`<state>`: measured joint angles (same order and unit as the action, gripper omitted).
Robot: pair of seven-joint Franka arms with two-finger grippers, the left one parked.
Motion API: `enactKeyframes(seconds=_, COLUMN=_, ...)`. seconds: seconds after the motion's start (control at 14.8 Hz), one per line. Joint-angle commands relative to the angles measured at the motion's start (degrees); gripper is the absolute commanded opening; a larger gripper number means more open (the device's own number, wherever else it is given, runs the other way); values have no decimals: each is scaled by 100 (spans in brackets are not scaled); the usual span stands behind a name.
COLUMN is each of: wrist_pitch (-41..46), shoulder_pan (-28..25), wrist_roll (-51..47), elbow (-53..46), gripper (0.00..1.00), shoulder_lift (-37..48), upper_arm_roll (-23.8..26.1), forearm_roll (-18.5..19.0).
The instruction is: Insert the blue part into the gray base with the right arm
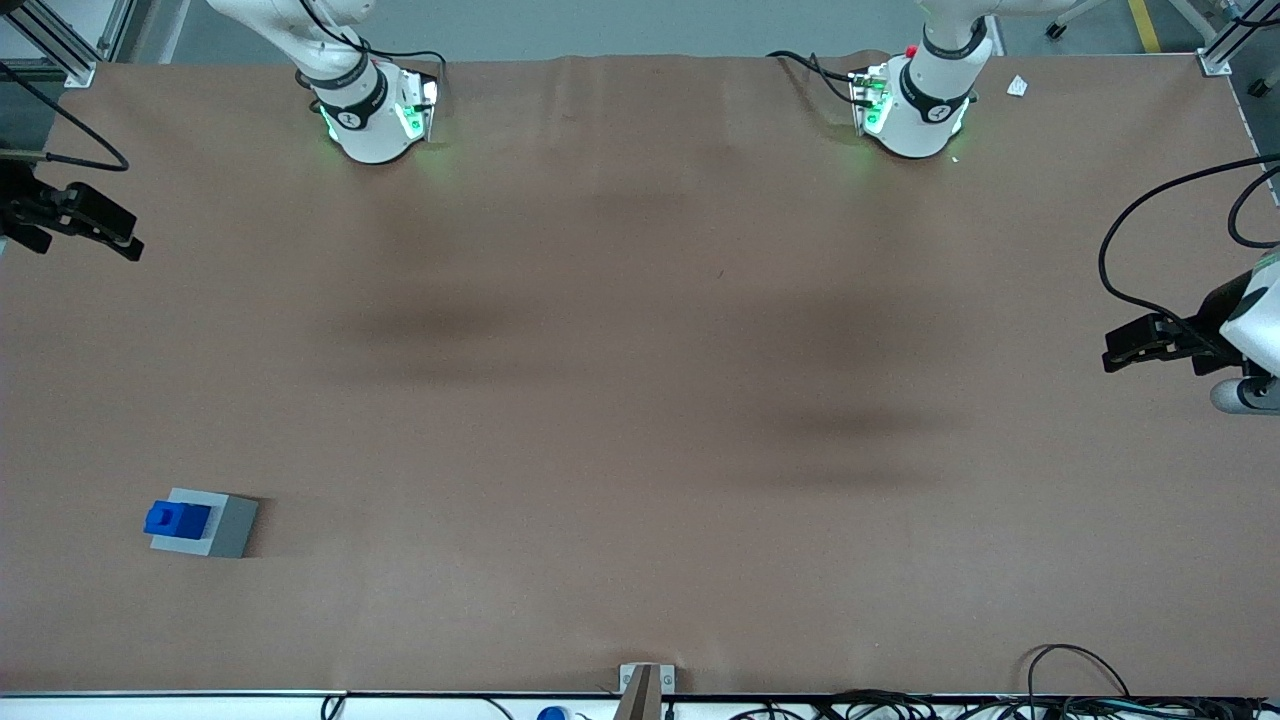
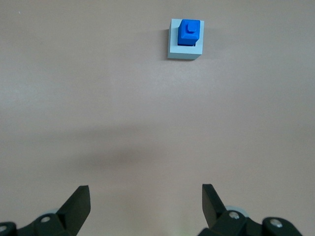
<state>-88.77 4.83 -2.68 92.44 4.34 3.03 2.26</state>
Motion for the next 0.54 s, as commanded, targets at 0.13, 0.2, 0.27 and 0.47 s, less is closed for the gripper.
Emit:
enactKeyframes(seconds=0.13, wrist_pitch=70, shoulder_pan=-158, wrist_roll=57, elbow=-7, gripper=100, shoulder_lift=128, upper_arm_roll=-75, forearm_roll=-15)
enactKeyframes(seconds=0.2, wrist_pitch=70, shoulder_pan=-166, wrist_roll=57, elbow=-24, gripper=100, shoulder_lift=128, upper_arm_roll=-66, forearm_roll=-15)
enactKeyframes(seconds=0.27, wrist_pitch=70, shoulder_pan=-193, wrist_roll=57, elbow=-51, gripper=100, shoulder_lift=128, upper_arm_roll=-66, forearm_roll=-15)
enactKeyframes(seconds=0.47, wrist_pitch=79, shoulder_pan=-202, wrist_roll=48, elbow=-130, gripper=100, shoulder_lift=93, upper_arm_roll=-66, forearm_roll=-15)
